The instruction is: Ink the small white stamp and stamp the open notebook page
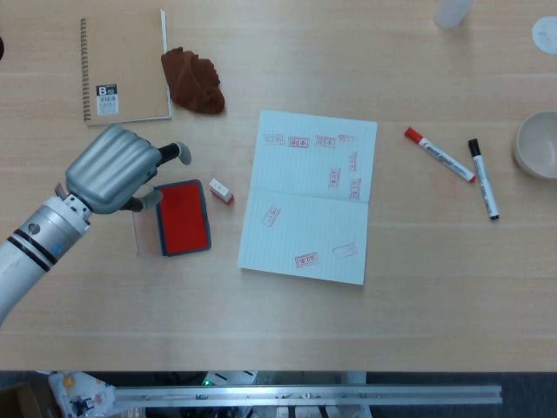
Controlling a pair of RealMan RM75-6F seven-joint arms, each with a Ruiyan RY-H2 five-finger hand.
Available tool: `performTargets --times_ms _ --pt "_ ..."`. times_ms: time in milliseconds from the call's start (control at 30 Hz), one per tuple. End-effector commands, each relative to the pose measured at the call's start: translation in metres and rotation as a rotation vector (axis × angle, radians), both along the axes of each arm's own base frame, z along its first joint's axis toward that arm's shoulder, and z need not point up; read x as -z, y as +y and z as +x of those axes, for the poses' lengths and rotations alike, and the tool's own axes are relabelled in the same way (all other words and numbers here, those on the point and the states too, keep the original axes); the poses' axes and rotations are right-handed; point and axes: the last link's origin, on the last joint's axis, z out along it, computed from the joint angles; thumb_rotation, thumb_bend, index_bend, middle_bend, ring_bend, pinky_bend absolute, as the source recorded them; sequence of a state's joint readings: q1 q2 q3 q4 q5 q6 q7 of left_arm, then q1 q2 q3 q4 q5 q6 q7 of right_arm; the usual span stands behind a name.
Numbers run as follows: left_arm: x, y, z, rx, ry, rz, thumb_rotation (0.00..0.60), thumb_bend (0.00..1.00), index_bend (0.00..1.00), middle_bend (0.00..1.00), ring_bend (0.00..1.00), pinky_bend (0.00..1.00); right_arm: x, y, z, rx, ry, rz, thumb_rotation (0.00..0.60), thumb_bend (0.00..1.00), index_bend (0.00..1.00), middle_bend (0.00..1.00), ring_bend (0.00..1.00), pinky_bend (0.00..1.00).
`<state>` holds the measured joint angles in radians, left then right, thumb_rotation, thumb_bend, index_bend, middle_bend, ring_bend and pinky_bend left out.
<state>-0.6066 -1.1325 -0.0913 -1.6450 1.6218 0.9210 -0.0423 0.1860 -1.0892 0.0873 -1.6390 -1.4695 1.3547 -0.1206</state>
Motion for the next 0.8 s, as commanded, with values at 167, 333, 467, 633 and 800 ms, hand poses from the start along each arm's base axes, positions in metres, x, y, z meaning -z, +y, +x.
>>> performTargets --times_ms 167,333,467,633,800 --pt "0.021 0.012 0.005 -0.017 0.036 -0.033 0.6 0.21 0.39 1.0 1.0 1.0 0.0 0.0 0.001 -0.005 0.001 0.004 0.6 0.15 0.21 0.36 0.27 0.4" --pt "0.036 0.013 0.009 0.008 0.071 -0.045 0.6 0.21 0.38 1.0 1.0 1.0 0.001 0.001 0.002 -0.008 0.007 0.012 0.6 0.15 0.21 0.36 0.27 0.39" --pt "0.049 0.014 0.011 0.047 0.123 -0.048 0.6 0.21 0.38 1.0 1.0 1.0 0.001 0.001 0.001 -0.005 0.007 0.015 0.6 0.15 0.21 0.36 0.27 0.39" --pt "0.061 0.018 0.013 0.067 0.157 -0.054 0.6 0.21 0.39 1.0 1.0 1.0 0.003 0.002 0.0 0.0 0.009 0.019 0.6 0.15 0.21 0.36 0.27 0.39" --pt "0.073 0.022 0.017 0.083 0.181 -0.063 0.6 0.21 0.4 1.0 1.0 1.0 0.005 0.002 -0.001 0.005 0.014 0.027 0.6 0.15 0.21 0.36 0.27 0.39"
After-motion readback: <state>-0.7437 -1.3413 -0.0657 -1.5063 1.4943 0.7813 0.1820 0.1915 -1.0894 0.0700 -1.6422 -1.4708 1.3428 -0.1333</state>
